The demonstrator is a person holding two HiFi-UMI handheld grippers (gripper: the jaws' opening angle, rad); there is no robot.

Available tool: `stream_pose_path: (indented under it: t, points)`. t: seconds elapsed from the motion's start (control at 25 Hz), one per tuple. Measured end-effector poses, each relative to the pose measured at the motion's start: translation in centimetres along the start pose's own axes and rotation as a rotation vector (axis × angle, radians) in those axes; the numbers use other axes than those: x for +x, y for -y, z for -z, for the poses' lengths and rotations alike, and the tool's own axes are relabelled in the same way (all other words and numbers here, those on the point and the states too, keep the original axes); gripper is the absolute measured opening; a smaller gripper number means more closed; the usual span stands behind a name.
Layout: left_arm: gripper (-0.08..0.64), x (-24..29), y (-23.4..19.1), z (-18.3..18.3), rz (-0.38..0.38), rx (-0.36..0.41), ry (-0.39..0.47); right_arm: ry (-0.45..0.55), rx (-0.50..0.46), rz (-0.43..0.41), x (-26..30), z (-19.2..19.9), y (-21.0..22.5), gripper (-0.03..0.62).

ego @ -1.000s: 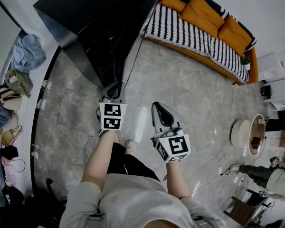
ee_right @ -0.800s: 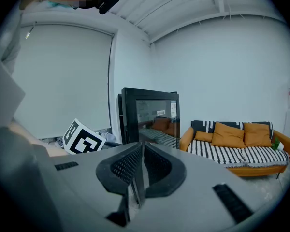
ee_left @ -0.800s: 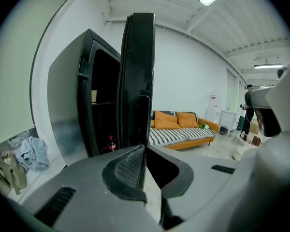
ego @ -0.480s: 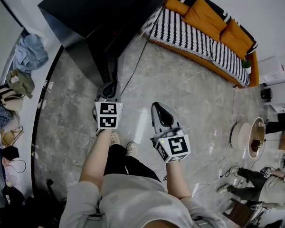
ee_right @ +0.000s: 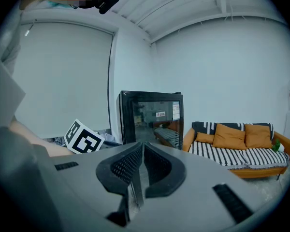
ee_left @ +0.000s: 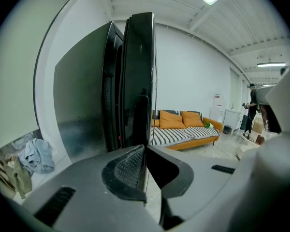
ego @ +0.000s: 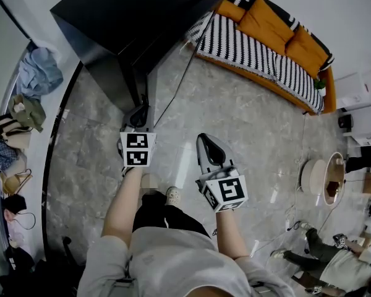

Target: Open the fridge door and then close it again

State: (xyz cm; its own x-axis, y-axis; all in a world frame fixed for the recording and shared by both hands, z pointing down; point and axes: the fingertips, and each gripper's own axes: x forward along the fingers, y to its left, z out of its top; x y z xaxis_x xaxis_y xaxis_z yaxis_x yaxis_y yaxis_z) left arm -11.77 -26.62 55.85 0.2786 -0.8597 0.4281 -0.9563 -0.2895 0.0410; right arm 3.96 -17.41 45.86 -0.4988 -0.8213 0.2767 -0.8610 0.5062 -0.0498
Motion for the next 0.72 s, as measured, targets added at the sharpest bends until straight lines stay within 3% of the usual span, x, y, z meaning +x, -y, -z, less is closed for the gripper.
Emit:
stream_pose_path:
  t: [0.72]
  points:
    - [0.017,0.4,-2.7,-0.4,-0.003,0.016,0.003,-0.003,-0.010,0.015,1.2,-0.6,-1.0,0.025]
